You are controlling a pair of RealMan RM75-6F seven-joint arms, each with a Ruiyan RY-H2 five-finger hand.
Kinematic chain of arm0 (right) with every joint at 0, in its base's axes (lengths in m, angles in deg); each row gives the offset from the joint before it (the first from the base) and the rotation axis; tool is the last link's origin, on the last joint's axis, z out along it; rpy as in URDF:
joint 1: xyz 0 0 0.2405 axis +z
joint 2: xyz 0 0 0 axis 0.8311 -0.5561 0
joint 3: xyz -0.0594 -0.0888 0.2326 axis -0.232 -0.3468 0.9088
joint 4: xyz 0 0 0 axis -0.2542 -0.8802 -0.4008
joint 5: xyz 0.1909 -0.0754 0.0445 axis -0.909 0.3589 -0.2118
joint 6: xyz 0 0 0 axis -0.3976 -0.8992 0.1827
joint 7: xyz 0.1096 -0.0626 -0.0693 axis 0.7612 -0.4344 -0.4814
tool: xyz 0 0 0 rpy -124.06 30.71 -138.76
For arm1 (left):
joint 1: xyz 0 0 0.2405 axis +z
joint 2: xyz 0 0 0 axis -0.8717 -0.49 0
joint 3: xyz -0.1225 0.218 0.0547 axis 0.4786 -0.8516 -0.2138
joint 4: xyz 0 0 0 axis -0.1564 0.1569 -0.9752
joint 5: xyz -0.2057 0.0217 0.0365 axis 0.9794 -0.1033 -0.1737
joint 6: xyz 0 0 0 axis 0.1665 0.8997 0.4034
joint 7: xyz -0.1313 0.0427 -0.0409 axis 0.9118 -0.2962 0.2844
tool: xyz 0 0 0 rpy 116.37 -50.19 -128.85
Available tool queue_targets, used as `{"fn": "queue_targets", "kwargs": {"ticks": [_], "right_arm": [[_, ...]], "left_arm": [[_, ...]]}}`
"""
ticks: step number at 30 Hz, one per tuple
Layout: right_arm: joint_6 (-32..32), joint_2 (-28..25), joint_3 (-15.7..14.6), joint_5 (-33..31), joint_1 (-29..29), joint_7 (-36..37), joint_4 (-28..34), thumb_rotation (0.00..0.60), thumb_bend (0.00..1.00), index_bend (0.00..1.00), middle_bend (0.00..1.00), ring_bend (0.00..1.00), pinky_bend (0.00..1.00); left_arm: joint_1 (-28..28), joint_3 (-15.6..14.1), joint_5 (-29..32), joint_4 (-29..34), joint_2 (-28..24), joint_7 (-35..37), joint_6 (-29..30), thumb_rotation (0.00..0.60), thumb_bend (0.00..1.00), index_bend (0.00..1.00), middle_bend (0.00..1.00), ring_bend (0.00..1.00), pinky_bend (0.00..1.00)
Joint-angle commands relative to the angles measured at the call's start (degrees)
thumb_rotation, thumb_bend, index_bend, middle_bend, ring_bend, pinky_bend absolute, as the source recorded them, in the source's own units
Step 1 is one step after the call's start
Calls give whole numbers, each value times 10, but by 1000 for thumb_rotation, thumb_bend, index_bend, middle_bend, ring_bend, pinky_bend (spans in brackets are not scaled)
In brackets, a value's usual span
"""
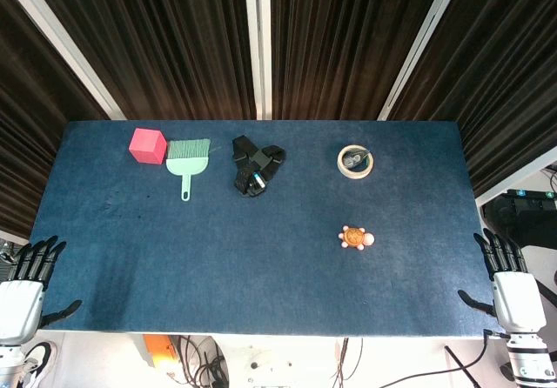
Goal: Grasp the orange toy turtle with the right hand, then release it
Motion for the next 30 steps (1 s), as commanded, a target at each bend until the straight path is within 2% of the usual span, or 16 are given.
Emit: {"fn": "queue_targets", "kwargs": {"ticks": [1,9,13,22,26,30], "right_arm": [[3,0,-1,1,2,-1,0,600,17,0,0,0,0],[16,-4,-3,7,11,-20,15,600,17,0,0,0,0],[39,-11,4,-1,26,-50,45,600,18,0,0,0,0],[143,-43,40,-9,113,-192,139,600,23,0,17,0,0],[217,-35,63,-57,164,-274,181,600,24,0,27,0,0],[268,-3,80,-116,206,-345,187,600,26,0,50,0,0]], "left_arm": [[0,0,0,1,0,0,0,600,0,57,7,0,0],[1,-1,3,-1,-1,1,-4,600,0,56,9,0,0],[1,0,7,-1,-2,6,-7,600,0,56,9,0,0],[-10,1,-4,-2,1,6,-16,600,0,57,9,0,0],[-11,0,-3,-3,2,8,-18,600,0,56,9,0,0],[-12,-1,-2,-6,2,9,-20,600,0,56,9,0,0]]}}
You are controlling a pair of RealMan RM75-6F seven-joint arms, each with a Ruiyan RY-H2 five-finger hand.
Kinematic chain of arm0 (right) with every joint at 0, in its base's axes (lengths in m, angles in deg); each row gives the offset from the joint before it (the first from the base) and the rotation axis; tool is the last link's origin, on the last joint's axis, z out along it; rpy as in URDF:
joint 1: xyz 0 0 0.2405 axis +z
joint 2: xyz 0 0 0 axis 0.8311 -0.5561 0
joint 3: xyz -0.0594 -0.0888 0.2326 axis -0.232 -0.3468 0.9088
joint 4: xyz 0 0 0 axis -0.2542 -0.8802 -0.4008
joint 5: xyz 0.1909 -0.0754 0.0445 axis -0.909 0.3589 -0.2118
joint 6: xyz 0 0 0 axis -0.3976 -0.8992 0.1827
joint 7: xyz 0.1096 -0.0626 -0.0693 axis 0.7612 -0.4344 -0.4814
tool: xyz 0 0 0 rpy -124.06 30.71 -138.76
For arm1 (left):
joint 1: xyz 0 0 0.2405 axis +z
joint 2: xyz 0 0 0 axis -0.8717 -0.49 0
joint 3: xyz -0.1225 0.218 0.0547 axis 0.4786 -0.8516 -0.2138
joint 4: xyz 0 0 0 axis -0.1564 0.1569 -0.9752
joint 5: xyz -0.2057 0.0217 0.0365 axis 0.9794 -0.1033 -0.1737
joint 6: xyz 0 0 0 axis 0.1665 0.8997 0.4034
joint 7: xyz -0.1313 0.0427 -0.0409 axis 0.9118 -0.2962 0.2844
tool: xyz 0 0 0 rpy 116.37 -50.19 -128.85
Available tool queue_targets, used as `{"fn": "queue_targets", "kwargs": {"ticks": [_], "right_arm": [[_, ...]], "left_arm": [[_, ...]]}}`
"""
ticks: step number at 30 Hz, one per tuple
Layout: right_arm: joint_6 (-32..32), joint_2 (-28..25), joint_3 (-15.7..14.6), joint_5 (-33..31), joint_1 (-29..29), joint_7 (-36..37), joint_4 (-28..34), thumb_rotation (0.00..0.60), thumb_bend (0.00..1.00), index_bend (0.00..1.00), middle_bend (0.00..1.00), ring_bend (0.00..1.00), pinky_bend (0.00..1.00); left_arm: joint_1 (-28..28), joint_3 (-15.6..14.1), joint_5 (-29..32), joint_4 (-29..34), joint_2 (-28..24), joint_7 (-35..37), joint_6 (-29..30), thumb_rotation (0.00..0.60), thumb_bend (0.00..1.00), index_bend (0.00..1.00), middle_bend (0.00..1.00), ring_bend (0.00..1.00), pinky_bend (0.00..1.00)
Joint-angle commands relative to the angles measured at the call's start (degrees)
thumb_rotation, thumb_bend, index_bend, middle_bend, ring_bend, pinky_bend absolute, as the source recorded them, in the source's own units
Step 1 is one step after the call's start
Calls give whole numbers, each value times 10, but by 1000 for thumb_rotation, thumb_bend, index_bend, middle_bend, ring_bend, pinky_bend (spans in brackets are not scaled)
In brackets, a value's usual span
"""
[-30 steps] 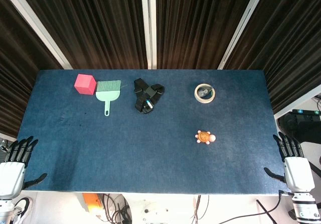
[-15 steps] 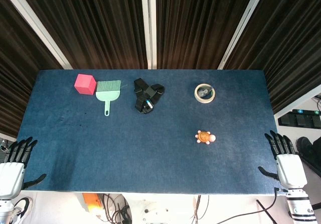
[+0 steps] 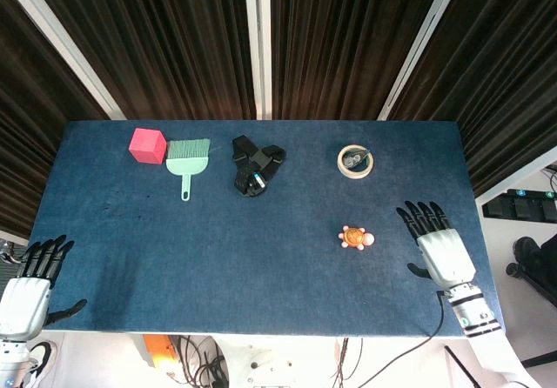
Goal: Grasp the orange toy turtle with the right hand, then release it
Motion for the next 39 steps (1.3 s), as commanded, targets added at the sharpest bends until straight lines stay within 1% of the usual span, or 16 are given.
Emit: {"fn": "queue_targets", "kwargs": {"ticks": [1,5,7,10,16,19,23,26,29,33,37,39], "right_arm": [[62,35,26,-71,54,-78,17,600,26,0,53,0,0],[87,78,37,-131,87,-122,-1,600,29,0,67,0,0],[93,93,38,-149,98,-133,-11,600,36,0,81,0,0],[96,114,36,-169,112,-149,-25,600,46,0,112,0,0],[98,148,33,-199,135,-166,-54,600,107,3,145,0,0],[94,163,32,-209,142,-164,-69,600,122,32,166,0,0],[95,177,24,-215,147,-153,-90,600,129,84,196,0,0],[89,188,19,-209,145,-132,-107,600,144,133,227,0,0],[79,198,13,-197,142,-110,-125,600,170,214,274,0,0],[67,211,6,-180,137,-83,-149,600,232,330,341,0,0],[69,220,-1,-173,138,-74,-168,600,241,381,356,0,0],[69,224,-4,-170,138,-72,-174,600,246,425,384,8,0]], "left_arm": [[0,0,1,-2,0,2,1,600,0,56,9,0,0],[0,1,3,-7,-1,9,2,600,0,57,9,0,0],[1,1,4,-9,-1,12,1,600,0,57,9,0,0],[1,1,6,-14,1,17,0,600,0,57,9,0,0],[2,1,9,-22,3,26,0,600,0,57,9,0,0],[3,0,12,-27,5,29,-1,600,0,57,9,0,0],[2,0,12,-29,6,32,-3,600,0,57,9,0,0],[1,-1,11,-30,6,33,-4,600,0,57,9,0,0],[0,-2,11,-31,6,35,-8,600,0,57,9,0,0],[-2,-4,11,-32,8,37,-14,600,0,57,9,0,0],[-3,-4,12,-32,10,36,-15,600,0,57,9,0,0],[-2,-4,12,-32,9,36,-14,600,0,57,9,0,0]]}}
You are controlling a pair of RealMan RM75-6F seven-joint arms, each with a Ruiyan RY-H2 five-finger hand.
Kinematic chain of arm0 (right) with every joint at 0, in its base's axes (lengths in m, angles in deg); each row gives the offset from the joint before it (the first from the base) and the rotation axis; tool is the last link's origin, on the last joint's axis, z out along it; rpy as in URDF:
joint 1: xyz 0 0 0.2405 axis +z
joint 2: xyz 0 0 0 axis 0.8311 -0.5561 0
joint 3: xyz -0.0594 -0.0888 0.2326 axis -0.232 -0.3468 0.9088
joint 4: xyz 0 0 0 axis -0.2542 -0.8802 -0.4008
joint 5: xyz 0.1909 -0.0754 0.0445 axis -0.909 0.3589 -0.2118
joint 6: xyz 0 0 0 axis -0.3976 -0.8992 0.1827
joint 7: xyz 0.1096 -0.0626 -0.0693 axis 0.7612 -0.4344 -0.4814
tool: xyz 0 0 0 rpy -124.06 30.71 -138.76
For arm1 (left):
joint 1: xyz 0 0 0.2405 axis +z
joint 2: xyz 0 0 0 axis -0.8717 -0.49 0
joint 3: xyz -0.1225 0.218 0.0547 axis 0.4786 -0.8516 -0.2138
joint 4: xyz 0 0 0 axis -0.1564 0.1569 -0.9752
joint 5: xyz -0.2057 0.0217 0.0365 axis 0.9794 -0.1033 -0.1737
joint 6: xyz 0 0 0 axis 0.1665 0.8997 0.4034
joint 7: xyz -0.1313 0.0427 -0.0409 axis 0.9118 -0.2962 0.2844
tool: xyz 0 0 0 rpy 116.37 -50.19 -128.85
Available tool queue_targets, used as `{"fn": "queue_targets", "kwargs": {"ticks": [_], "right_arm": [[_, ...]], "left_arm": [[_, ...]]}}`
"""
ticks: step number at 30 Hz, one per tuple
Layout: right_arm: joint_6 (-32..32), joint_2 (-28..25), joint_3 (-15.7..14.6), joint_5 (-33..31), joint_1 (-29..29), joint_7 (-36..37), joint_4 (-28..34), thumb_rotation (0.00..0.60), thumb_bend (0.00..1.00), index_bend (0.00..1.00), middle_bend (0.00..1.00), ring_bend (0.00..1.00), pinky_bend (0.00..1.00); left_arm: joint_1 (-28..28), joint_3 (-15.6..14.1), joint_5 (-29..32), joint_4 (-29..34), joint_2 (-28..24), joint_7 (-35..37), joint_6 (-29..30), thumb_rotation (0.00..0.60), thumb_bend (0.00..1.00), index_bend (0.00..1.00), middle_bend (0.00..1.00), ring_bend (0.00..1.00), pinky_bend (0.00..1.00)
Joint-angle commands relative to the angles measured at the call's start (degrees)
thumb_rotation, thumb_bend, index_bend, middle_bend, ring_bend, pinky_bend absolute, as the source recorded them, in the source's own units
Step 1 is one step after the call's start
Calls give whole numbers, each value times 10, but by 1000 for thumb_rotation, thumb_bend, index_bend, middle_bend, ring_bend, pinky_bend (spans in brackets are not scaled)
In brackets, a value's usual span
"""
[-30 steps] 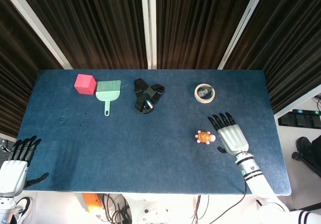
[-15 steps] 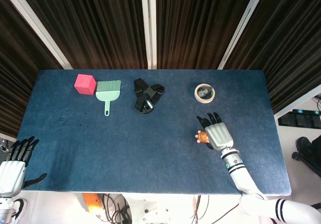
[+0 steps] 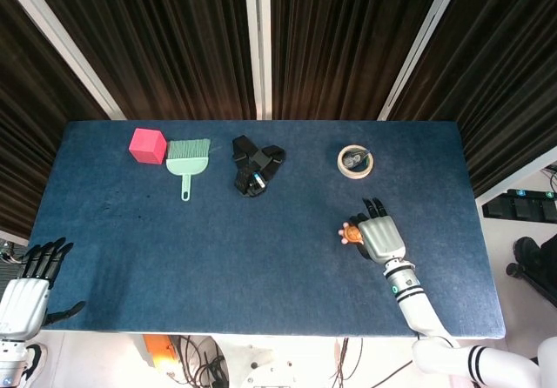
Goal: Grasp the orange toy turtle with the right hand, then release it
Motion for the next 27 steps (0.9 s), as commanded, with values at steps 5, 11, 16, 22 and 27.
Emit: {"fn": "queue_targets", "kwargs": {"ticks": [5,11,16,22,27], "right_arm": [[-15,18,-6,21,0,14,-19,600,271,626,592,143,0],[-55,45,-8,60,-8,41,-61,600,336,987,909,399,0],[-58,55,-13,72,-9,52,-83,600,360,1000,966,440,0],[-33,34,-20,69,-9,57,-66,600,120,574,577,222,0],[-47,15,-12,68,-18,69,-32,600,26,8,40,0,0]], "left_arm": [[0,1,0,-1,-2,2,2,600,0,57,9,0,0],[0,0,0,-2,-1,6,1,600,0,58,9,0,0],[-1,0,-1,-2,-2,5,2,600,0,58,9,0,0],[-1,0,-1,1,-3,2,2,600,0,58,9,0,0],[-2,0,-1,1,-3,1,-1,600,0,58,9,0,0]]}}
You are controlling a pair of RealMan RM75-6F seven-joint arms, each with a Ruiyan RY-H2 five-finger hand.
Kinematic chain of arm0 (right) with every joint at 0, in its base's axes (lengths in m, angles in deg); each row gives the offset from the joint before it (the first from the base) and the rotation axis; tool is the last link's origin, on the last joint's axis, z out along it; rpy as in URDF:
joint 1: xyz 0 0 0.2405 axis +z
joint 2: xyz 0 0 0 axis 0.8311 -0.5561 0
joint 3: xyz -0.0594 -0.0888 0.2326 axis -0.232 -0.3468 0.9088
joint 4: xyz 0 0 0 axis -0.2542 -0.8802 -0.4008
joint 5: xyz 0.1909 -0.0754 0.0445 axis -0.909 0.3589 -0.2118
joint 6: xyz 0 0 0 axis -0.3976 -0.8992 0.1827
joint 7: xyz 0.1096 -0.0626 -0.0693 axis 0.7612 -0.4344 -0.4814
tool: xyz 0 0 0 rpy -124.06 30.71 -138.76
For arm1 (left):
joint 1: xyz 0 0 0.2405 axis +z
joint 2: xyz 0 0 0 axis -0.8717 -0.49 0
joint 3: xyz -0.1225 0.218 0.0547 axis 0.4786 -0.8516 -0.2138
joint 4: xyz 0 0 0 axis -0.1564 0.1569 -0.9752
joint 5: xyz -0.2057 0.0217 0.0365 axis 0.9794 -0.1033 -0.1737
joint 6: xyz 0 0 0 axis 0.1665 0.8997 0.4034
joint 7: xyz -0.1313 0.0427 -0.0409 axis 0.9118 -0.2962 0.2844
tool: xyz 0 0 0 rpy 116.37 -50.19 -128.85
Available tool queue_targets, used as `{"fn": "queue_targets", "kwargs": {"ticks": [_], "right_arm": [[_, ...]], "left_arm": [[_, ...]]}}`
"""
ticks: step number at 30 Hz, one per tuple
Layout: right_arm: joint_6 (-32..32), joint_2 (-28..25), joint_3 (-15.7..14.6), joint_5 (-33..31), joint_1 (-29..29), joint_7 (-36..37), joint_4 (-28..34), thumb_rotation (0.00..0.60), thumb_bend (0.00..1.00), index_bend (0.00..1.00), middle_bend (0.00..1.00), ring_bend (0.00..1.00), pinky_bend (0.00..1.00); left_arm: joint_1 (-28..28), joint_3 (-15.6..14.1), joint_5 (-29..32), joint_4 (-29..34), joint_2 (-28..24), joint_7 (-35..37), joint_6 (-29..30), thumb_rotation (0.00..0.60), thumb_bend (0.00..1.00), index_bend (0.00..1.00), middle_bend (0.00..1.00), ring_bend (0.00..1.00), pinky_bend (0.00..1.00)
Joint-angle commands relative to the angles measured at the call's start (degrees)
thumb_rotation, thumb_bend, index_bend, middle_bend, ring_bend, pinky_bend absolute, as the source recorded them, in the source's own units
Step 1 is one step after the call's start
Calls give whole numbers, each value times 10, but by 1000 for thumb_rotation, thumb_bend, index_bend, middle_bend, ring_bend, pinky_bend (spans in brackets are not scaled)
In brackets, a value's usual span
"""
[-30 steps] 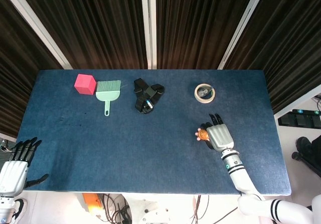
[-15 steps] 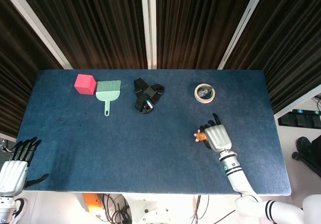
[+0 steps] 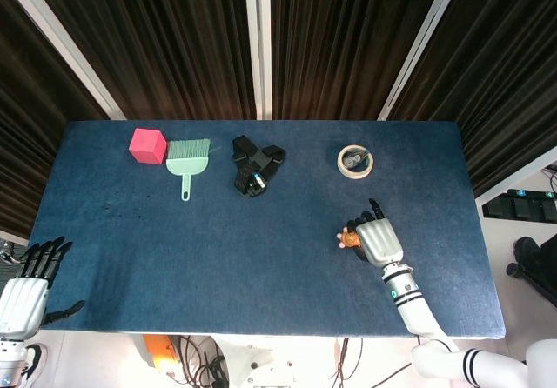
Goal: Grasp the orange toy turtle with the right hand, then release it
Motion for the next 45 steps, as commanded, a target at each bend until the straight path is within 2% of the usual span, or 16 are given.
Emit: {"fn": "queue_targets", "kwargs": {"ticks": [1,8,11,13,16,19,28,32,37,42,45], "right_arm": [[-10,-14,4,0,-6,5,22,600,26,0,16,0,0],[-25,-32,1,10,-17,10,52,600,32,0,16,0,0],[-25,-34,-1,9,-20,9,52,600,52,1,96,0,0],[-26,-31,0,6,-21,7,48,600,68,36,163,0,0],[-23,-24,3,-3,-22,3,41,600,109,186,235,0,0],[-13,-18,6,-13,-18,-2,32,600,127,290,243,0,0],[-9,1,7,-11,-16,3,10,600,168,428,352,0,0],[-10,9,7,-9,-14,-1,0,600,219,494,417,18,0],[-18,24,9,-1,-12,-4,-16,600,248,613,538,106,0],[-36,43,9,17,-14,10,-41,600,329,912,766,281,0],[-46,50,8,29,-15,22,-56,600,357,999,854,348,0]], "left_arm": [[-1,0,0,0,0,0,-1,600,0,58,9,0,0],[-1,-1,-1,1,1,-2,-1,600,0,59,9,0,0],[-2,-1,-1,1,1,-3,-2,600,0,59,9,0,0],[-2,-1,-1,1,2,-3,-2,600,0,59,9,0,0],[-2,-2,2,1,2,1,-6,600,0,59,9,0,0],[-3,-2,3,0,2,3,-7,600,0,60,9,0,0],[-4,-1,3,-1,2,4,-9,600,0,61,9,0,0],[-4,-2,4,-4,4,7,-9,600,0,61,9,0,0],[-3,-1,4,-5,3,8,-7,600,0,60,9,0,0],[-4,-1,4,-5,3,9,-8,600,0,60,9,0,0],[-4,-1,5,-6,3,9,-9,600,0,60,9,0,0]]}}
